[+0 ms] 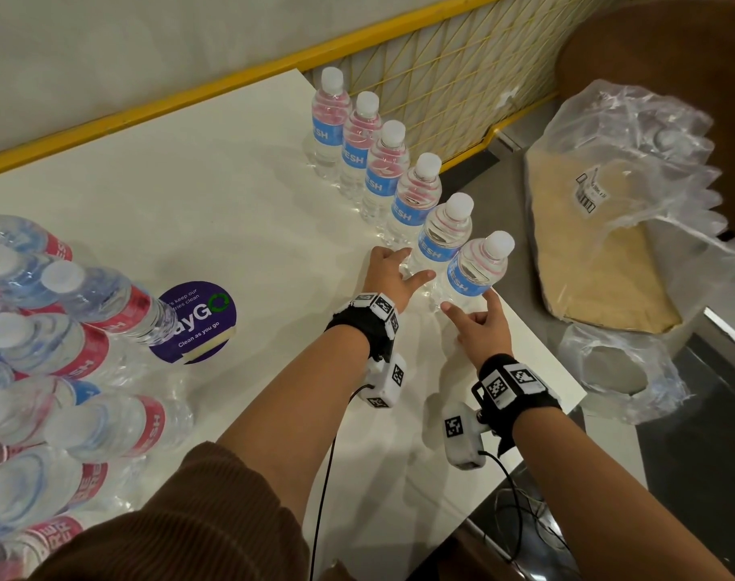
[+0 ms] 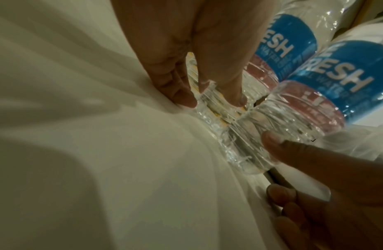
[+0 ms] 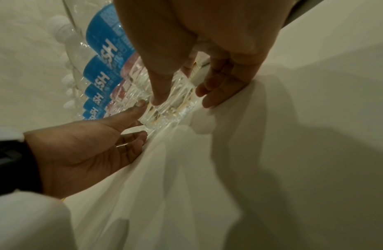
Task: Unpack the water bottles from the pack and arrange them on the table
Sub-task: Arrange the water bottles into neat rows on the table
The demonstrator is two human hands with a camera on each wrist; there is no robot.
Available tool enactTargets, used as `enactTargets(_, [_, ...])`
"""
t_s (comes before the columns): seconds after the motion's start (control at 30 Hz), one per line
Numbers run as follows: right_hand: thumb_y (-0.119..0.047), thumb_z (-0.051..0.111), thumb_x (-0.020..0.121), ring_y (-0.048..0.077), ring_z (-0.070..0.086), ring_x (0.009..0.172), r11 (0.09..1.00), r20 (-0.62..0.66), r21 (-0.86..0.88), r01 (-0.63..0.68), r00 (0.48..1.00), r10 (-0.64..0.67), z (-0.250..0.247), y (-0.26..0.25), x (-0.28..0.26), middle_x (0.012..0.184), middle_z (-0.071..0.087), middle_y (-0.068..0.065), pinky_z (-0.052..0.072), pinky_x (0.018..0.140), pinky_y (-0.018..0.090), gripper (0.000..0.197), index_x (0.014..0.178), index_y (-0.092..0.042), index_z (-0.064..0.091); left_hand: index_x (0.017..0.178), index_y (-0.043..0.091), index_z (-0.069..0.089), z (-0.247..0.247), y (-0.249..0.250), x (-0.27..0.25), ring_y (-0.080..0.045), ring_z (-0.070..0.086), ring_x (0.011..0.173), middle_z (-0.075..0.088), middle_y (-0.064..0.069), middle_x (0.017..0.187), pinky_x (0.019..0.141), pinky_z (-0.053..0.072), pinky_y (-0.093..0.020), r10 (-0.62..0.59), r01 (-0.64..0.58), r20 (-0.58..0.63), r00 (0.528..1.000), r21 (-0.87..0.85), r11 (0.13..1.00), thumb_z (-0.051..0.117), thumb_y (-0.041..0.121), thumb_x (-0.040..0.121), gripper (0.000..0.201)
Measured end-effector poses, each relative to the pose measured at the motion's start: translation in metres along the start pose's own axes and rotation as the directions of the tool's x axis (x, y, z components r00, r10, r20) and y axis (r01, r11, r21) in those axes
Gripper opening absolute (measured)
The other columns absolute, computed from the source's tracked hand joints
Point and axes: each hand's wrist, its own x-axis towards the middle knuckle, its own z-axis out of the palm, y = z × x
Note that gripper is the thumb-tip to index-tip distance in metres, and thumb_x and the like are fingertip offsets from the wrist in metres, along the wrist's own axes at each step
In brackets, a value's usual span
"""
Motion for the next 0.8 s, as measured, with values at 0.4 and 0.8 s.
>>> enactTargets(0.4, [-0.046,0.068,0.080,0.017,0.057,0.074,1.000,-0.035,0.004,-0.015,0.999,0.016,-0.001,-0.009,-0.010,0.076,0.053,0.002,0.048,0.076,0.030,0.068,0.139,-0.037,0.034,0.140,0.012,0.043,0.000,0.001,-0.001,-0.014,0.049,0.094,0.035,-0.007,0.135,0.087,0.043,-0.023,-0.009,0.009,-0.007,1.000,-0.004,1.000,0.069,0.036,0.084,0.066])
enactTargets(0.8, [-0.023,0.074,0.079,0.021,0.054,0.073,0.966,0.271,-0.214,0.145,0.959,-0.084,0.004,-0.011,-0.083,0.074,0.056,-0.001,0.041,0.058,0.019,0.024,0.094,-0.014,0.057,0.119,0.011,0.059,-0.113,0.035,-0.043,-0.025,0.056,0.114,0.060,-0.007,0.124,0.094,0.044,-0.029,-0.008,0.019,-0.030,1.000,0.399,0.917,0.063,0.028,0.087,0.036])
